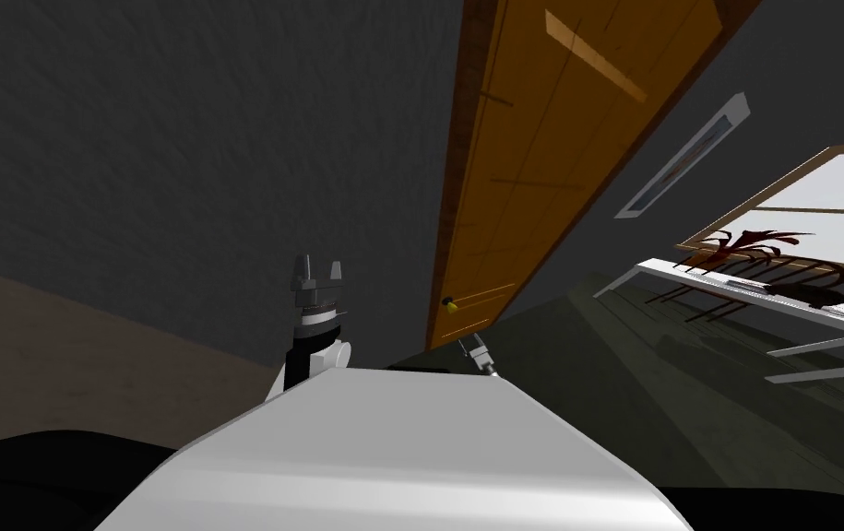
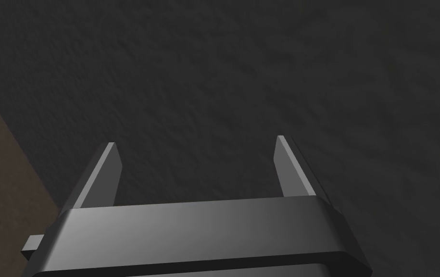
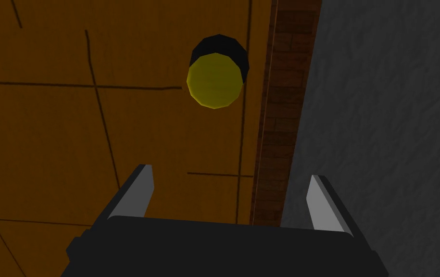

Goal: Pull the door open

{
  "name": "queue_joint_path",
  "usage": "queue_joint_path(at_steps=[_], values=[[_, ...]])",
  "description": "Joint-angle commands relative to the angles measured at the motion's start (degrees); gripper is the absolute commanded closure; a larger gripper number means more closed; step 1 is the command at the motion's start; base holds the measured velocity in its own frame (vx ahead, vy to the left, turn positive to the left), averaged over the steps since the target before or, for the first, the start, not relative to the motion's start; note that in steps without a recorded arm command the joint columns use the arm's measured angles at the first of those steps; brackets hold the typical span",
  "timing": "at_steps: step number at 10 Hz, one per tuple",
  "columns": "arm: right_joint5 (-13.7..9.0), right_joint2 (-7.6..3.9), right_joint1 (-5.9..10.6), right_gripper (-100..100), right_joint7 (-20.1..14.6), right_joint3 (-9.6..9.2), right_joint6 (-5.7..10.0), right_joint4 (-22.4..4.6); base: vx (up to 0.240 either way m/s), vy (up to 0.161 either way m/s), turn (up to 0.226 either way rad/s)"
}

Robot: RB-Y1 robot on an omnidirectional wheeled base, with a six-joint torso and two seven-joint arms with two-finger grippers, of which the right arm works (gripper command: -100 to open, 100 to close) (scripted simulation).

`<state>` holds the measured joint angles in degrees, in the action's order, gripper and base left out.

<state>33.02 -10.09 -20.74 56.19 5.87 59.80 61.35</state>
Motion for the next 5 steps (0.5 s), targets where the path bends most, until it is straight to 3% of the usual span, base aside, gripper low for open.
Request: queue_joint_path(at_steps=[1, 2, 5], values=[[0.00, 0.00, 0.00, -100, 0.00, 0.00, 0.00, 0.00, 0.086, -0.009, -0.003], [-0.65, -0.25, 0.89, -100, 0.45, 1.07, -0.10, -1.46, -0.019, 0.024, 0.203], [-2.92, -1.02, 3.67, -100, 1.27, 4.51, -0.57, -5.73, -0.079, 0.068, 0.336]])
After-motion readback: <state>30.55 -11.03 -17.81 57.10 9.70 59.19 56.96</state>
